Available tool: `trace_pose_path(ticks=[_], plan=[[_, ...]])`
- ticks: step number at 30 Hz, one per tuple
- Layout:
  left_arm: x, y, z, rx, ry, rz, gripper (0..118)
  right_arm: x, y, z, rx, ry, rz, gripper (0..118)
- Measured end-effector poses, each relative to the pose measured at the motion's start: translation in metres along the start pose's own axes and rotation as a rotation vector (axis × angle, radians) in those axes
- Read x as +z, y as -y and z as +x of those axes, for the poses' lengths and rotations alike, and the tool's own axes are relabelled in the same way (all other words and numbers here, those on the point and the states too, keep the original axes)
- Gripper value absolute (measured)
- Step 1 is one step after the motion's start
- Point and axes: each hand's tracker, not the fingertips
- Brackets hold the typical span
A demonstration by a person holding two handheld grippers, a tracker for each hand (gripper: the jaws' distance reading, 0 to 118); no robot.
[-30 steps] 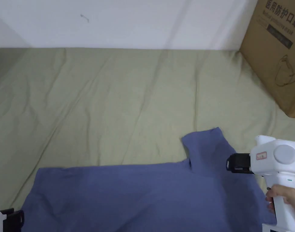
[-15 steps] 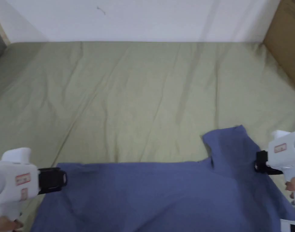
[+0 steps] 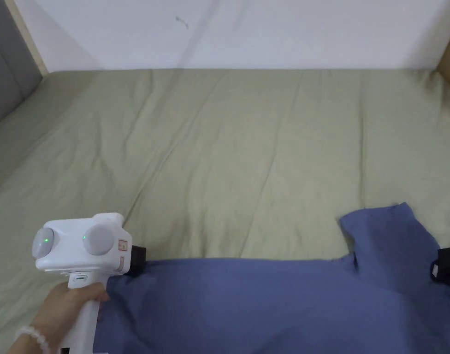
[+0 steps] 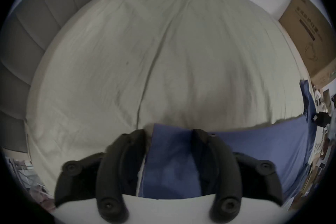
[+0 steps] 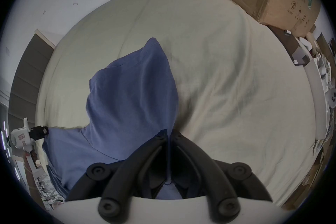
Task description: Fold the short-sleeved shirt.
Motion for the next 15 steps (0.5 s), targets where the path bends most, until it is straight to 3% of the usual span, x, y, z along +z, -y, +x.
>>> trace_pose_path(ticks=[1, 2, 10, 15], plan=[[0.003, -0.001, 0.001, -0.004, 0.004, 0.009, 7, 0.004, 0.001, 0.000, -0.006, -0.008, 0.006, 3], [0.004, -0.001, 0.001, 0.001, 0.011, 0.010, 5, 0.008, 0.002, 0.000, -0.005, -0.016, 0.008, 3], [0.081, 0.027, -0.015, -0.025, 0.083, 0.102, 5, 0.078, 0.029, 0.017, -0.046, -0.124, 0.082, 3], [0.153, 0.060, -0.035, -0.027, 0.115, 0.192, 5, 0.132, 0.075, 0.027, -0.025, -0.164, 0.112, 3]])
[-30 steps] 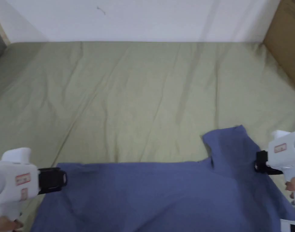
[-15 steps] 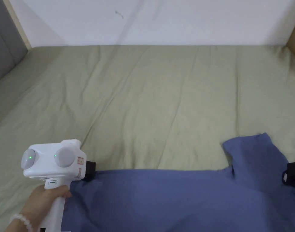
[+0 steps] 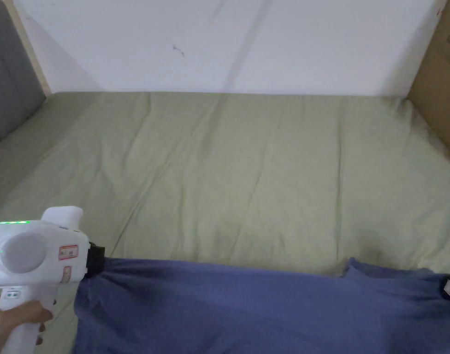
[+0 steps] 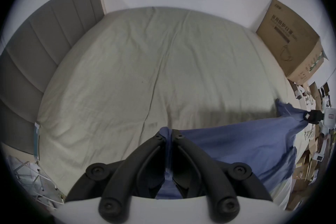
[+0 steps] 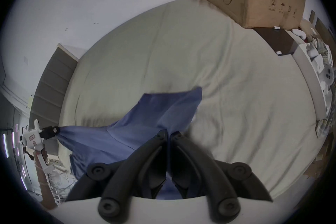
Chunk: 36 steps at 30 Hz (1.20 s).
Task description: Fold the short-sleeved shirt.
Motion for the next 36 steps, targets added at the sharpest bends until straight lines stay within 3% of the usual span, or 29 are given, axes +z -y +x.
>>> trace_pose_path(ticks=[7, 13, 14, 15, 16, 17, 18, 19, 23, 24, 25, 26, 27, 28, 30, 32, 34, 36], plan=[[0.080, 0.090, -0.014, 0.021, 0.029, 0.026, 5, 0.062, 0.098, 0.030, -0.010, -0.033, -0.021, 3], [0.055, 0.170, -0.050, 0.170, 0.036, -0.115, 6, 0.045, 0.190, 0.034, -0.042, 0.009, -0.125, 3], [0.050, 0.178, -0.054, 0.195, 0.043, -0.126, 15, 0.042, 0.197, 0.029, -0.041, 0.008, -0.119, 4], [0.046, 0.185, -0.058, 0.202, 0.049, -0.133, 33, 0.037, 0.203, 0.024, -0.034, 0.076, -0.113, 9], [0.045, 0.188, -0.057, 0.218, 0.002, -0.128, 67, 0.035, 0.208, 0.019, -0.029, 0.121, -0.104, 34], [0.047, 0.192, -0.059, 0.229, -0.033, -0.108, 90, 0.035, 0.210, 0.013, 0.004, 0.166, -0.109, 83], [0.051, 0.196, -0.063, 0.232, -0.026, -0.094, 105, 0.035, 0.210, 0.009, 0.061, 0.217, -0.119, 94], [0.059, 0.199, -0.067, 0.253, -0.018, -0.068, 107, 0.042, 0.211, 0.002, 0.097, 0.220, -0.077, 94], [0.088, 0.207, -0.088, 0.379, 0.036, 0.013, 105, 0.071, 0.204, -0.038, 0.303, 0.315, 0.063, 93], [0.098, 0.210, -0.091, 0.411, 0.063, 0.040, 99, 0.077, 0.205, -0.055, 0.353, 0.321, 0.115, 93], [0.106, 0.214, -0.097, 0.447, 0.087, 0.063, 78, 0.082, 0.207, -0.079, 0.399, 0.308, 0.140, 89], [0.112, 0.220, -0.102, 0.487, 0.115, 0.100, 49, 0.085, 0.208, -0.100, 0.440, 0.283, 0.148, 71], [0.116, 0.227, -0.108, 0.525, 0.146, 0.132, 17, 0.083, 0.211, -0.120, 0.491, 0.242, 0.168, 40], [0.116, 0.233, -0.114, 0.561, 0.180, 0.140, 2, 0.078, 0.213, -0.139, 0.524, 0.200, 0.194, 9], [0.112, 0.245, -0.123, 0.626, 0.209, 0.147, 2, 0.065, 0.213, -0.174, 0.506, 0.134, 0.197, 5], [0.111, 0.249, -0.116, 0.646, 0.258, 0.133, 2, 0.046, 0.210, -0.205, 0.496, -0.036, 0.095, 5], [0.102, 0.254, -0.122, 0.718, 0.307, 0.153, 2, 0.027, 0.214, -0.227, 0.488, -0.049, 0.108, 5], [0.092, 0.256, -0.127, 0.736, 0.359, 0.156, 4, 0.016, 0.219, -0.254, 0.566, -0.075, 0.074, 5]])
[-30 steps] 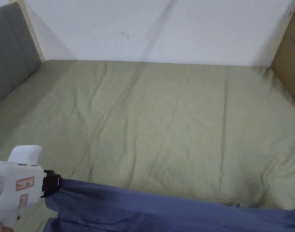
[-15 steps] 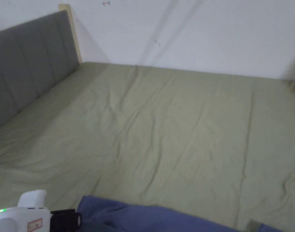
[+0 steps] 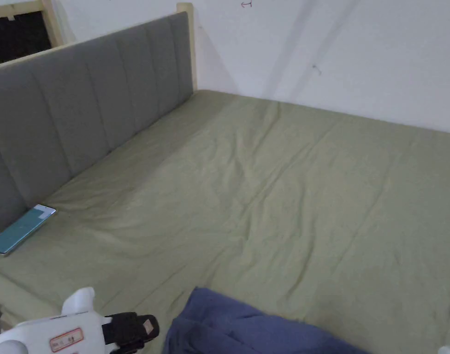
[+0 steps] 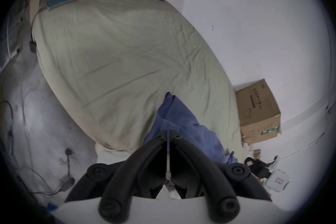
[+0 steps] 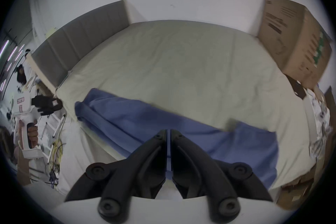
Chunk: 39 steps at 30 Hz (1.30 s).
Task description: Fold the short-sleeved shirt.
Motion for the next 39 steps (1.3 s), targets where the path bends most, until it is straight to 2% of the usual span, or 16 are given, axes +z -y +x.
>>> trace_pose_path(ticks=[1, 2, 3, 4, 5, 9, 13, 14, 15, 16, 17, 19, 21, 25, 32, 39], plan=[[-0.006, -0.003, -0.004, -0.002, 0.006, -0.001, 36, -0.006, 0.000, -0.005, 0.025, -0.021, 0.006, 5], [-0.016, -0.006, -0.006, 0.000, 0.018, -0.028, 78, -0.011, 0.000, -0.008, 0.051, -0.042, -0.008, 5], [-0.026, -0.008, -0.008, 0.007, 0.020, -0.070, 111, -0.016, -0.001, -0.013, 0.076, -0.059, -0.037, 5], [-0.032, -0.005, -0.012, 0.005, 0.012, -0.081, 116, -0.019, -0.001, -0.018, 0.092, -0.051, -0.054, 5], [-0.039, -0.010, -0.015, 0.006, 0.038, -0.074, 110, -0.022, 0.000, -0.022, 0.111, -0.045, -0.073, 5], [-0.076, -0.014, -0.024, 0.051, 0.035, -0.191, 110, -0.038, 0.012, -0.019, 0.149, -0.020, -0.129, 5], [-0.102, -0.012, -0.042, 0.048, 0.080, -0.208, 112, -0.047, 0.019, -0.007, 0.067, -0.020, -0.184, 5], [-0.098, -0.016, -0.042, 0.093, 0.107, -0.206, 109, -0.048, 0.020, -0.006, 0.052, -0.023, -0.199, 5], [-0.095, -0.020, -0.043, 0.142, 0.168, -0.196, 97, -0.050, 0.022, -0.003, 0.044, -0.016, -0.204, 5], [-0.082, -0.018, -0.032, 0.163, 0.190, -0.179, 49, -0.052, 0.023, 0.000, 0.040, -0.010, -0.208, 5], [-0.084, -0.018, -0.037, 0.177, 0.199, -0.162, 10, -0.054, 0.024, 0.002, 0.035, -0.002, -0.217, 5], [-0.107, -0.012, -0.043, 0.199, 0.060, -0.230, 9, -0.057, 0.026, 0.003, 0.028, 0.005, -0.229, 5], [-0.107, -0.007, -0.058, 0.245, 0.152, -0.207, 9, -0.057, 0.028, 0.009, 0.008, 0.009, -0.235, 5], [-0.088, -0.014, -0.036, 0.188, 0.074, -0.190, 9, -0.046, 0.031, 0.019, -0.024, 0.018, -0.220, 5], [-0.065, -0.001, 0.111, -0.260, 0.090, -0.157, 9, -0.016, 0.047, 0.066, -0.215, 0.057, -0.144, 5], [-0.124, 0.094, 0.260, -0.766, 0.193, -0.341, 9, 0.019, 0.087, 0.133, -0.435, 0.143, -0.111, 5]])
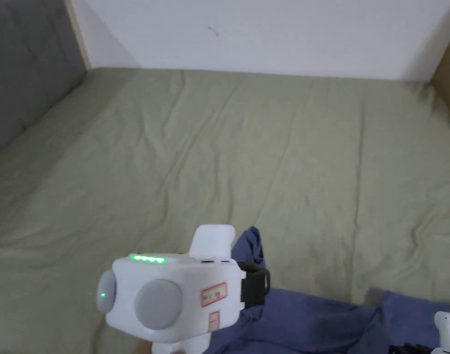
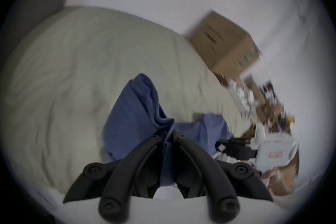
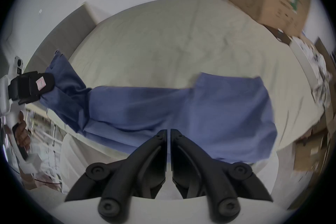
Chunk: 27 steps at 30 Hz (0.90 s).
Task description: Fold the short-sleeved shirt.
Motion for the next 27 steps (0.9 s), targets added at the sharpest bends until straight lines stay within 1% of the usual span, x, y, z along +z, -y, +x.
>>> trace_pose_path(ticks=[3, 4, 5, 6, 7, 8, 9, 10, 12, 13, 14, 15, 16, 18, 20, 21, 22, 25, 27], plan=[[-0.052, 0.010, 0.033, -0.057, 0.047, -0.130, 11, 0.010, 0.011, 0.029, -0.074, 0.053, 0.017, 5], [-0.066, 0.016, 0.039, -0.066, 0.077, -0.155, 33, 0.013, 0.016, 0.038, -0.101, 0.070, 0.017, 5], [-0.079, 0.022, 0.041, -0.061, 0.116, -0.183, 67, 0.015, 0.021, 0.048, -0.132, 0.078, 0.014, 5], [-0.091, 0.025, 0.045, -0.046, 0.126, -0.225, 104, 0.016, 0.025, 0.056, -0.163, 0.084, 0.013, 5], [-0.105, 0.028, 0.049, -0.035, 0.100, -0.280, 118, 0.019, 0.029, 0.063, -0.203, 0.095, 0.012, 5], [-0.113, 0.031, 0.053, -0.018, 0.067, -0.286, 106, 0.021, 0.034, 0.071, -0.235, 0.103, 0.004, 5], [-0.107, 0.027, 0.051, -0.022, 0.078, -0.248, 97, 0.022, 0.038, 0.077, -0.257, 0.105, -0.003, 5], [-0.107, 0.027, 0.050, -0.019, 0.078, -0.246, 97, 0.023, 0.041, 0.081, -0.265, 0.107, 0.000, 5], [-0.100, 0.023, 0.047, 0.031, 0.028, -0.238, 97, 0.025, 0.046, 0.085, -0.283, 0.121, -0.004, 5], [-0.093, 0.013, 0.031, 0.062, 0.038, -0.213, 92, 0.025, 0.048, 0.086, -0.286, 0.122, -0.005, 5], [-0.083, 0.010, 0.023, 0.107, 0.053, -0.182, 82, 0.025, 0.050, 0.088, -0.292, 0.122, -0.002, 5], [-0.073, 0.008, 0.016, 0.150, 0.071, -0.157, 64, 0.024, 0.050, 0.088, -0.301, 0.121, 0.002, 5], [-0.065, 0.007, 0.009, 0.181, 0.065, -0.136, 34, 0.023, 0.051, 0.088, -0.307, 0.116, 0.002, 5], [-0.060, 0.010, 0.001, 0.205, 0.006, -0.123, 21, 0.019, 0.051, 0.086, -0.314, 0.102, 0.001, 5], [-0.063, 0.023, -0.007, 0.175, -0.097, -0.148, 14, 0.014, 0.048, 0.086, -0.307, 0.088, -0.011, 5], [-0.069, 0.030, -0.010, 0.170, -0.111, -0.182, 14, 0.013, 0.047, 0.084, -0.297, 0.083, -0.017, 5], [-0.074, 0.037, -0.011, 0.190, -0.102, -0.223, 13, 0.013, 0.046, 0.081, -0.286, 0.081, -0.019, 5], [-0.091, 0.057, -0.004, 0.229, -0.001, -0.280, 13, 0.013, 0.041, 0.078, -0.259, 0.080, -0.017, 5], [-0.106, 0.065, 0.011, 0.169, 0.006, -0.324, 13, 0.012, 0.038, 0.079, -0.257, 0.080, -0.018, 5]])
